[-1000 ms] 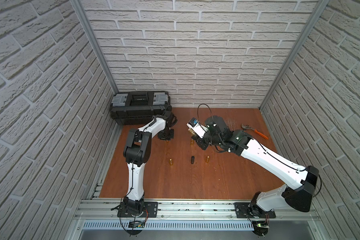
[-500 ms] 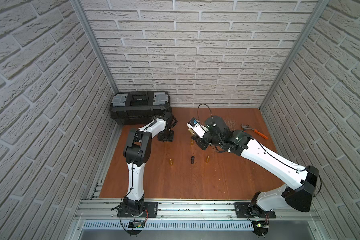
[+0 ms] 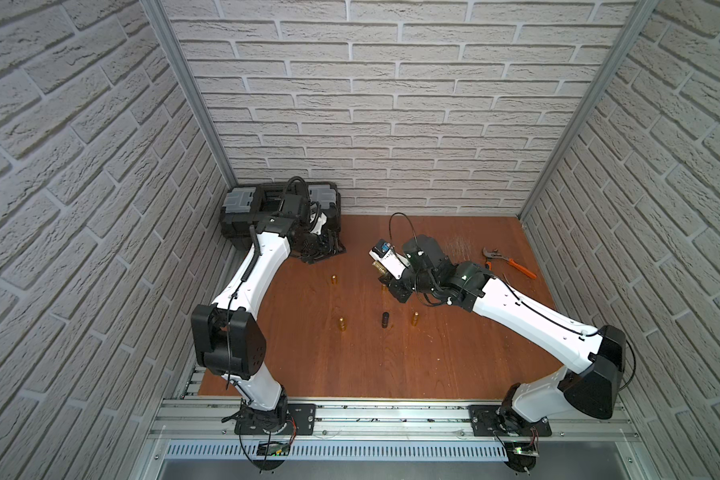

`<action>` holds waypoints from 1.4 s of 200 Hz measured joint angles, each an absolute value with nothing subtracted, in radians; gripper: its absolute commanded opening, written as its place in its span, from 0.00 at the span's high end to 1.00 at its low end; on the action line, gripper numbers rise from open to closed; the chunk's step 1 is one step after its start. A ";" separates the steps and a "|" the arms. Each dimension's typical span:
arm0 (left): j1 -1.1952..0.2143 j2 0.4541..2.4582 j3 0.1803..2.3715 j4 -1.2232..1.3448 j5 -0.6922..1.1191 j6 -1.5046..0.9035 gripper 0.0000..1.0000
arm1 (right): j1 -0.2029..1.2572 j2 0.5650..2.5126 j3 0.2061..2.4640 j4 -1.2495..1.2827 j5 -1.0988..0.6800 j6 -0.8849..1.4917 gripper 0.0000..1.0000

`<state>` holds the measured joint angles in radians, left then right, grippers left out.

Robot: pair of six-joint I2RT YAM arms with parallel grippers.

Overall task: Open the lipstick cap
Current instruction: Place the cover at the center of the board, then place the lipstick at the center of the board.

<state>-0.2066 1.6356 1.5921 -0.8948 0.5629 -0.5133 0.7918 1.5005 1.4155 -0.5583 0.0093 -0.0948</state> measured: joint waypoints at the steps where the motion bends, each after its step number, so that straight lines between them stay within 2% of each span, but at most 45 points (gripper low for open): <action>1: -0.207 1.633 1.592 -0.894 0.573 -0.517 0.37 | 0.792 1.501 1.415 -0.558 0.009 -0.094 0.97; 43: -0.248 1.577 1.586 -0.890 0.773 -0.562 0.36 | 0.803 1.557 1.432 -0.551 -0.006 -0.086 0.97; 96: -0.308 1.568 1.570 -0.899 0.840 -0.553 0.40 | 0.805 1.605 1.486 -0.540 -0.015 -0.084 0.97; 125: -0.313 1.568 1.546 -0.913 0.844 -0.542 0.48 | 0.805 1.616 1.494 -0.535 -0.015 -0.084 0.97; 151: -0.315 1.565 1.544 -0.921 0.847 -0.533 0.61 | 0.805 1.630 1.504 -0.535 -0.015 -0.084 0.97; 178: -0.316 1.551 1.540 -0.926 0.850 -0.525 0.69 | 0.805 1.644 1.505 -0.535 -0.012 -0.084 0.97; 194: -0.316 1.543 1.540 -0.933 0.850 -0.520 0.76 | 0.805 1.655 1.507 -0.535 -0.010 -0.084 0.97; 216: -0.315 1.542 1.536 -0.939 0.838 -0.513 0.77 | 0.805 1.669 1.514 -0.536 -0.007 -0.084 0.97; 230: -0.315 1.542 1.536 -0.942 0.836 -0.509 0.72 | 0.805 1.673 1.519 -0.537 -0.005 -0.084 0.97; 245: -0.315 1.542 1.536 -0.946 0.838 -0.507 0.72 | 0.805 1.676 1.523 -0.535 -0.001 -0.084 0.97; 280: -0.315 1.542 1.536 -0.961 0.834 -0.491 0.83 | 0.805 1.678 1.527 -0.541 0.003 -0.084 0.97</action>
<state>-0.3145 1.5417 1.5360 -0.9607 0.8341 -0.4911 0.8055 1.6779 1.5272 -0.5407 0.0032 -0.0841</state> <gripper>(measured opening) 0.203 0.178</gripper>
